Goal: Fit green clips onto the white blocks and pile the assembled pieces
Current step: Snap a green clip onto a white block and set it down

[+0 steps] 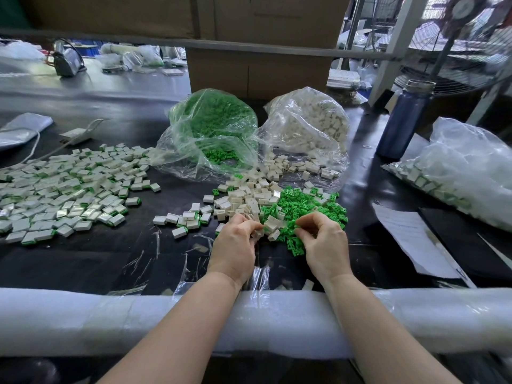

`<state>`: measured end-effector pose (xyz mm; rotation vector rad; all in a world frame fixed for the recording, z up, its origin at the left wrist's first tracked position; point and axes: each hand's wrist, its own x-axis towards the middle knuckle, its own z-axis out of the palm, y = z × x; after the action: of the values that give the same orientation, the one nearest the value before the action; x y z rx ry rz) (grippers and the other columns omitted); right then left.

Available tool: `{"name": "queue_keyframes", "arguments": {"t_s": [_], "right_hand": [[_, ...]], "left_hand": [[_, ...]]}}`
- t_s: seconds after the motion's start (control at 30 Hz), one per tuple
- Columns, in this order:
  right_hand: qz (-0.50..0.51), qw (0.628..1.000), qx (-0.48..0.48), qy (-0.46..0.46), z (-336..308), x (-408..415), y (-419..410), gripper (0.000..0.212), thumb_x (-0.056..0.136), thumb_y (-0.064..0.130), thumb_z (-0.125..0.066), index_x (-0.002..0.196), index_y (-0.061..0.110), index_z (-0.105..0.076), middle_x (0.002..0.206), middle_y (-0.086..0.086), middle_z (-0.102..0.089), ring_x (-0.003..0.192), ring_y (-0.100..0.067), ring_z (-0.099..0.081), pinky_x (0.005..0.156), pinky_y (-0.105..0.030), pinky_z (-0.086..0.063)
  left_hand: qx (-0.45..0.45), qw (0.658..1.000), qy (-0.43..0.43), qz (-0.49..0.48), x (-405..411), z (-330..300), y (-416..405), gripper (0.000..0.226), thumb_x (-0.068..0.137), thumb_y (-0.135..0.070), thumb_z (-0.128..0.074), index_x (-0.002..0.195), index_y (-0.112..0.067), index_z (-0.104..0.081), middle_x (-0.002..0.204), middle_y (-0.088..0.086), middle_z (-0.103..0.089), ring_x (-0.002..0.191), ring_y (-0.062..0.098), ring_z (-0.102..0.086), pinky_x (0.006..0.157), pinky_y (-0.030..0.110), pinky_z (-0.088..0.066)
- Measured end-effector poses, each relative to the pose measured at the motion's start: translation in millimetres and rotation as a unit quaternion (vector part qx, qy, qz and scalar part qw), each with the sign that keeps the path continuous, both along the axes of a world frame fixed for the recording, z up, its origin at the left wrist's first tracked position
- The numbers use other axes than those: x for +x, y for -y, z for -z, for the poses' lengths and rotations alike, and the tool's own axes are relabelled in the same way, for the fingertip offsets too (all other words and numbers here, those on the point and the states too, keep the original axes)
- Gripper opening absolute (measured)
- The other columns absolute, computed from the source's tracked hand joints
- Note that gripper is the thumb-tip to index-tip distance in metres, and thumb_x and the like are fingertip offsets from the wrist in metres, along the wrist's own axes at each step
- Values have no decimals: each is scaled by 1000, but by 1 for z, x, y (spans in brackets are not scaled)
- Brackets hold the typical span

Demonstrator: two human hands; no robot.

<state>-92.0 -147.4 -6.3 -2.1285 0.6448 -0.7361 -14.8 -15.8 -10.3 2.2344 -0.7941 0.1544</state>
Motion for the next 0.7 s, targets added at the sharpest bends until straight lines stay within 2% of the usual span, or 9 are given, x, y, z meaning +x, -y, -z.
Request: {"name": "queue_keyframes", "arguments": {"t_s": [0.1, 0.17, 0.27, 0.37, 0.5, 0.57, 0.63, 0.7], "right_hand": [[3, 1000, -24, 5, 0, 0, 0, 11, 81, 6, -68, 81, 17, -63, 84, 6, -59, 85, -13, -54, 75, -19, -37], [-3, 999, -29, 15, -1, 0, -1, 11, 82, 6, -67, 82, 16, -62, 84, 6, -57, 84, -13, -52, 73, -18, -36], [-18, 999, -26, 10, -1, -1, -3, 11, 85, 8, -63, 83, 17, -57, 82, 2, -59, 73, -11, -52, 69, -22, -40], [-24, 999, -28, -4, 0, -2, -5, 16, 85, 9, -61, 79, 22, -52, 73, 11, -56, 60, -3, -46, 60, -19, -35], [-48, 998, -1, -40, -2, -1, -8, 26, 84, 8, -59, 72, 27, -47, 73, 8, -58, 67, -19, -59, 68, -37, -48], [-55, 998, 2, -43, -3, -1, -8, 27, 85, 8, -58, 72, 28, -46, 72, 6, -59, 67, -24, -62, 68, -39, -50], [-65, 997, 12, -36, -3, -1, -8, 25, 86, 8, -59, 74, 26, -47, 70, 5, -59, 66, -21, -61, 67, -37, -51], [-72, 997, 15, -22, -3, 0, -8, 26, 86, 8, -60, 75, 27, -48, 70, 7, -59, 66, -16, -59, 66, -32, -51]], "left_hand": [[-3, 1000, -5, -9, -1, -1, 0, 18, 89, -11, -59, 105, -12, -67, 106, 0, -58, 96, 18, -56, 85, 23, -44], [-1, 1000, -12, -14, -1, -1, 0, 17, 88, -13, -61, 104, -12, -67, 106, 0, -56, 96, 18, -55, 84, 23, -45], [5, 1000, -21, -22, -1, -1, -1, 16, 87, -14, -62, 102, -14, -66, 106, 0, -52, 96, 18, -55, 85, 27, -47], [9, 999, -27, -25, -1, -2, -1, 14, 86, -13, -63, 99, -14, -66, 107, -1, -49, 95, 19, -55, 85, 31, -48], [-3, 999, -25, -27, -1, -2, -1, 9, 84, -15, -66, 92, -13, -64, 104, -1, -50, 91, 20, -55, 83, 32, -48], [-12, 999, -18, -23, -1, -1, -1, 8, 84, -16, -66, 91, -13, -63, 101, -2, -52, 87, 17, -55, 80, 25, -46], [-28, 999, -14, -5, -1, -2, -2, 8, 84, -16, -66, 90, -13, -63, 93, -4, -56, 82, 12, -53, 74, 13, -40], [-47, 998, -25, 26, -3, -4, -2, 9, 83, -16, -67, 90, -11, -64, 84, -5, -59, 77, 9, -54, 71, 9, -39]]}}
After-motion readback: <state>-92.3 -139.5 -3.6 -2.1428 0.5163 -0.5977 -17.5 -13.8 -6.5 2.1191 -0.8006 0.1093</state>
